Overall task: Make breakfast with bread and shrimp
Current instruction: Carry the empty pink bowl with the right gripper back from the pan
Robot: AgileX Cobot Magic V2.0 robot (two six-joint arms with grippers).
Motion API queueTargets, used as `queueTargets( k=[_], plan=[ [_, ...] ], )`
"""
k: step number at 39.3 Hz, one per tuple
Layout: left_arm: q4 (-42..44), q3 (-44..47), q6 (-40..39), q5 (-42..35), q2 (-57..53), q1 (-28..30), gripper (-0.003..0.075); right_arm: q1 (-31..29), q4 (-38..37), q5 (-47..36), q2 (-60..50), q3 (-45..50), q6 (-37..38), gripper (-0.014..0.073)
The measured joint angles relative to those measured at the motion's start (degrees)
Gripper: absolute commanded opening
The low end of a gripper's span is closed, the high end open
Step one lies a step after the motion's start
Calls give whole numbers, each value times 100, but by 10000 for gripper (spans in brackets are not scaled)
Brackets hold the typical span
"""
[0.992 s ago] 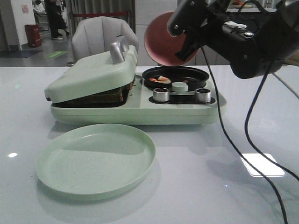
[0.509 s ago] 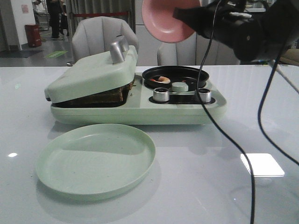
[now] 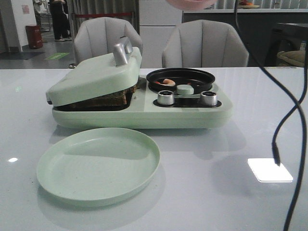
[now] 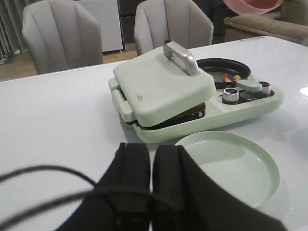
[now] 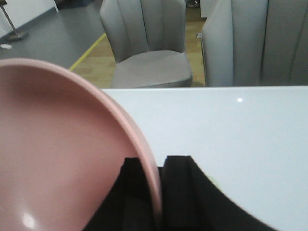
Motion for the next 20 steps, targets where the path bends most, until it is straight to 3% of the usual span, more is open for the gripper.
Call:
queueTargets(
  k=[11,20],
  plan=[
    [0,0,0,0,0,0,114,0,-102,2104,-678,0,10,134],
    [0,0,0,0,0,0,114,0,-120,2829,-708,147,10,136]
  ],
)
